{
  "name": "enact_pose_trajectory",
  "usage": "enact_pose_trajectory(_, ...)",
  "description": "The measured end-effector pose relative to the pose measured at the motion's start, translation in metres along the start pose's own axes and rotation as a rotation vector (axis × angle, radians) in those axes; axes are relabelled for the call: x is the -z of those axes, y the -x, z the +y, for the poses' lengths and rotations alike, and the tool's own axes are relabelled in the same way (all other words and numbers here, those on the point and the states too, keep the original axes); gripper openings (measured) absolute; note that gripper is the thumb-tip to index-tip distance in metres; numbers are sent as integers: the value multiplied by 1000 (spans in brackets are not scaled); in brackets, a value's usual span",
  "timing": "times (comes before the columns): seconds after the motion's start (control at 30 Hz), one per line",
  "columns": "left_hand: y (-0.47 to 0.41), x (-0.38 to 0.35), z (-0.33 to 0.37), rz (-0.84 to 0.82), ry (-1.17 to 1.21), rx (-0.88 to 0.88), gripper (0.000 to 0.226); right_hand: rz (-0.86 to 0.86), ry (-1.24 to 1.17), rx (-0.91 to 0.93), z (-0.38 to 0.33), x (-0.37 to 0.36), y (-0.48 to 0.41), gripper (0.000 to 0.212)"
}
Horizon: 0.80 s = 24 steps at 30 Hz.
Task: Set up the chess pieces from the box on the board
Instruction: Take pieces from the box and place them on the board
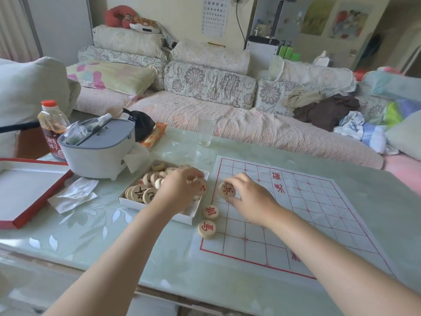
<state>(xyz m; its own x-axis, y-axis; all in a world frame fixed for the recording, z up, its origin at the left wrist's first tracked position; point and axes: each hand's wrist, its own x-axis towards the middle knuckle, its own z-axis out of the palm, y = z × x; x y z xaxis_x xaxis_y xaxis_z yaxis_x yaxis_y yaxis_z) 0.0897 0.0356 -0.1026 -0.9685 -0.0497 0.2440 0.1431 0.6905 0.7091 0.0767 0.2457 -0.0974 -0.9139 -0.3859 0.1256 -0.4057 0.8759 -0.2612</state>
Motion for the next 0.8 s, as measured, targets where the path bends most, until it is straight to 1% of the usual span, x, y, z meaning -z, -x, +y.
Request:
enact_pose_trajectory(0.13,4,-36,32,-145,81,-59,21,-82,-17,-131,45,11,34,47)
enact_pose_trajectory(0.23,8,-55,48,-217,147,-79,16,-114,-24,-181,68,12,59,50)
enact_pose_trajectory(0.27,9,-59,51,-240,170,-92,15,-109,-31,-190,75,11,65,48)
enact_pose_trajectory(0.37,13,-72,58,-331,216,-113,22,-78,-56,-213,87,8,77,38)
enact_pose_trajectory(0.43,14,-79,61,-317,210,-65,22,-51,-88,-220,90,6,80,33)
enact_pose_trajectory(0.53,15,-89,63,-304,208,59,19,1,-105,-197,91,0,82,32)
enact_pose_trajectory(0.63,13,-95,61,-311,177,73,19,-22,-106,-160,93,-9,86,32)
enact_pose_trajectory(0.7,13,-97,62,-307,176,72,18,-34,-129,-170,95,-10,85,32)
enact_pose_trajectory(0.8,14,-99,64,-340,212,75,14,39,-225,-176,96,-7,82,33)
